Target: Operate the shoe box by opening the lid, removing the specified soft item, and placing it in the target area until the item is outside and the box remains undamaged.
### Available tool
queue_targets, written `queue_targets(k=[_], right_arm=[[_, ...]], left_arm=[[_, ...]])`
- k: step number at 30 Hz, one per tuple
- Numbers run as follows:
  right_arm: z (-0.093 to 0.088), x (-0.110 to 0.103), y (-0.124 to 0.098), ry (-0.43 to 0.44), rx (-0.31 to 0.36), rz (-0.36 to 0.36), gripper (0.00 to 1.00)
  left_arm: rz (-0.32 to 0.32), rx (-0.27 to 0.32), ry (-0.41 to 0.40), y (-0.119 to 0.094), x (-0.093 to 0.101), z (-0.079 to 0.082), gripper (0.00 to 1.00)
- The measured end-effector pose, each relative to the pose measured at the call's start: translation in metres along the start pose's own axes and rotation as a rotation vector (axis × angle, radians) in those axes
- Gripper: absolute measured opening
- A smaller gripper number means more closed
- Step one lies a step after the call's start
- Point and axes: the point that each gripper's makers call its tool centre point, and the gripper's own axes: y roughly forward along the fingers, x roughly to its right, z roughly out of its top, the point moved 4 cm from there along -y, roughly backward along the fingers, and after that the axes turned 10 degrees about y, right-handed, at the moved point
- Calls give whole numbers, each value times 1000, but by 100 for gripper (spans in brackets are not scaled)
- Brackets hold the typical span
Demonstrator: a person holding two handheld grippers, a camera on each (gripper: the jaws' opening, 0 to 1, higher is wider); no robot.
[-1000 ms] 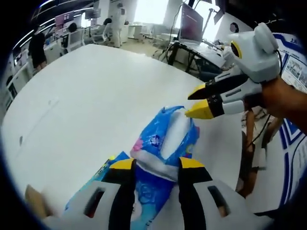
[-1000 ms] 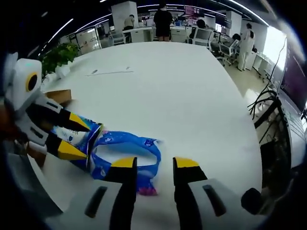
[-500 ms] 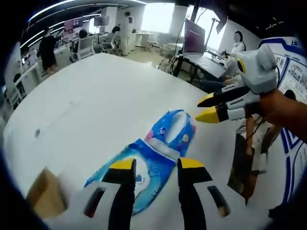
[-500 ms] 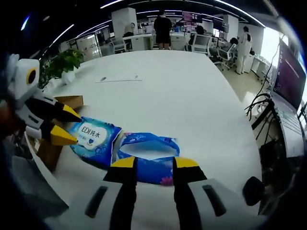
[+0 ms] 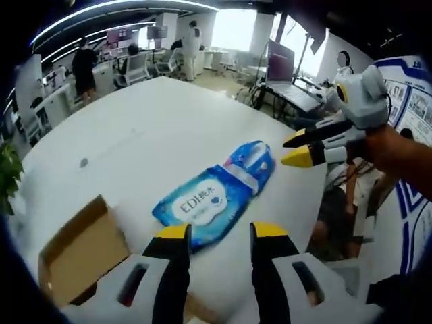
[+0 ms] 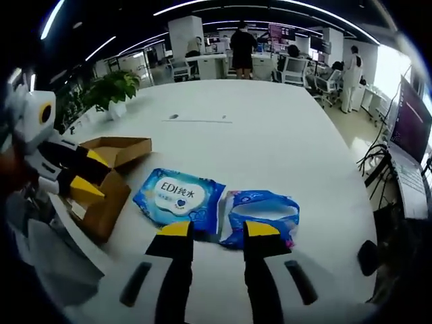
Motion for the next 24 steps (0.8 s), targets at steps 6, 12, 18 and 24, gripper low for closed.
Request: queue_targets(k=[6,12,18,24], right_arm=[[-5,-36,0,-28,-13,31,27],[-8,-66,-1,-41,-13,52,26],[-15,-102,0,-59,-28,72,26],[-19,-141,2,-89,-39,89,25]], left_arm=[[26,-7,-39,-31,-14,-31,34],[40,-16,-72,-57,-25,-60,34],[53,-23,-107,-78,-36,-87,33],[54,-29,-114,-95,-48,-108,33]])
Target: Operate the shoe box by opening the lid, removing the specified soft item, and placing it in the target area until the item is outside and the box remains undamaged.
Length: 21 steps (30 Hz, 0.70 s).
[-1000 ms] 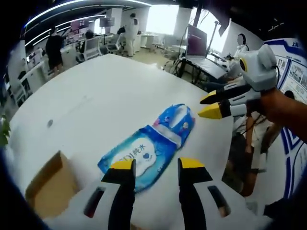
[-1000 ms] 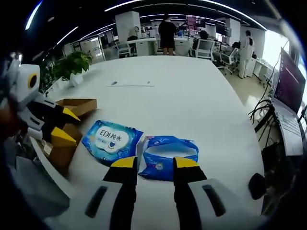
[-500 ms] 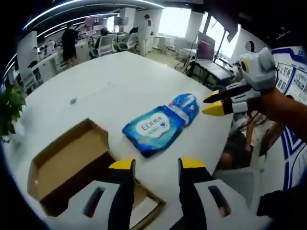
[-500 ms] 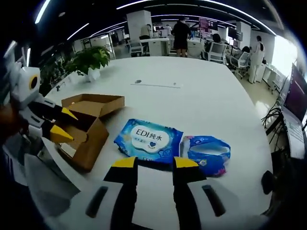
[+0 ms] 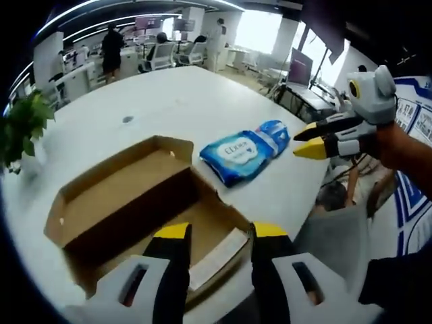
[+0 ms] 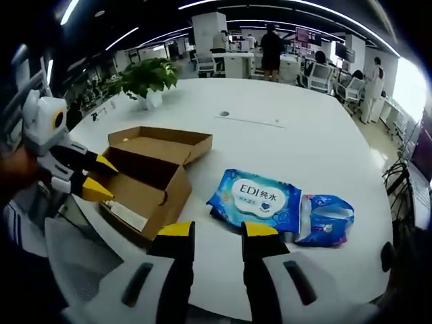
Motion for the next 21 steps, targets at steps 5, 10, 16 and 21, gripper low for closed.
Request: queue_targets(k=[5,10,16,21], right_arm=[[-1,-29,4,-10,-5,11,25],[-6,-61,13,-32,-29,9,25],[-6,-90,19,-46,-35,3,25],[-6,-105,25,-92,-69,19,26]], left_arm=[[-6,-2,-32,-11,-17,-20,33],[-28,-24,-47,-20,-31,-42,32],[-56,-49,-10,-29,-42,-60,31],[-77,-95,6,-27,-47,-70,31]])
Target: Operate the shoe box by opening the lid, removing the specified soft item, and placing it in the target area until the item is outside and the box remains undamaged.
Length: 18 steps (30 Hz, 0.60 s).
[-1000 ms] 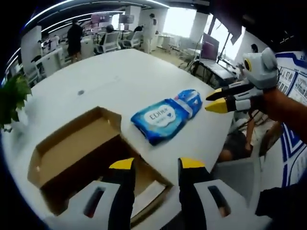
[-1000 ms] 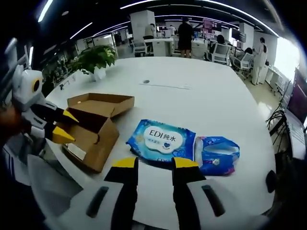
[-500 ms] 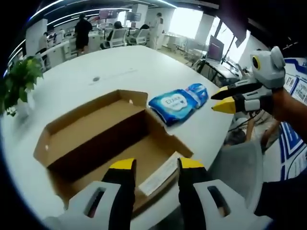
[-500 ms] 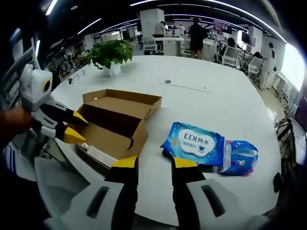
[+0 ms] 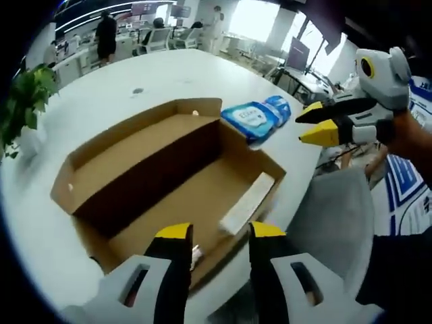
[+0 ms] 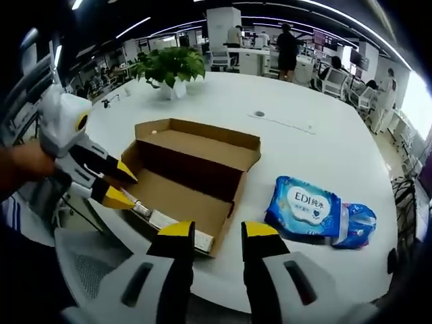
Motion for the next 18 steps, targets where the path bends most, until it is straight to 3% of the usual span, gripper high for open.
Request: queue_targets(k=[6,8,13,18], right_arm=[[2,2,16,-51,-55,82,26],[3,3,25,-67,-78,142,25],[5,9,45,-106,-119,260,25],[10,11,53,-147,-133,323,24]], left_arm=[[15,-64,-32,15,-5,0,32],[20,-136,-55,22,-5,-5,32],[30,-237,-94,38,-2,-13,32],[50,-274,-119,50,0,-8,30]])
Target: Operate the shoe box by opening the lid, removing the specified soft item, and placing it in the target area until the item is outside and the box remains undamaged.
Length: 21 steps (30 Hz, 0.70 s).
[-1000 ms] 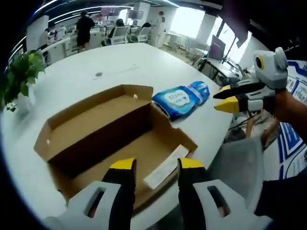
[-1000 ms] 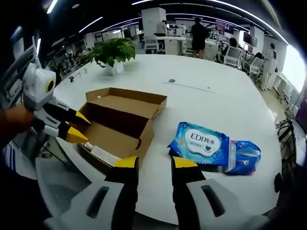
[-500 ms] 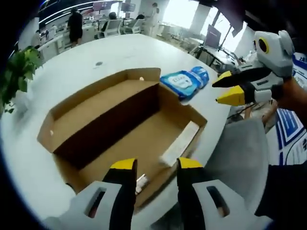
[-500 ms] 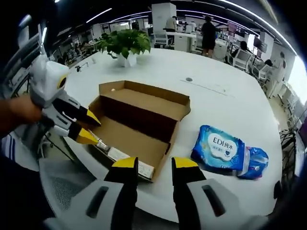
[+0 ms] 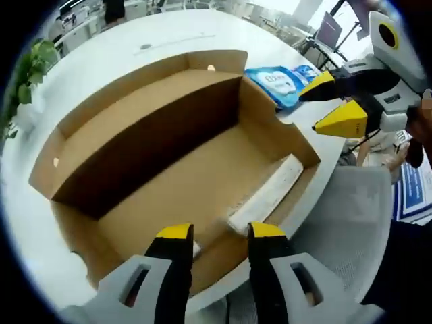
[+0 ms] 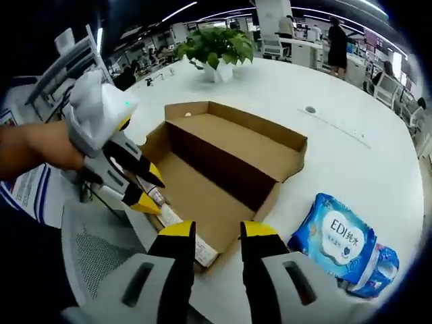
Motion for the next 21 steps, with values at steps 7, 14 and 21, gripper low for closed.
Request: queue_targets(k=[7,14,21], right_arm=[[3,1,8,-18,-33,25,24],[-9,-26,25,-135,-180,115,24],[-23,-35,52,-269,-380,148,24]], left_arm=[[-17,-3,34,3,-4,3,31],[-49,39,50,5,-9,5,32],[-63,69,33,6,-15,7,33]])
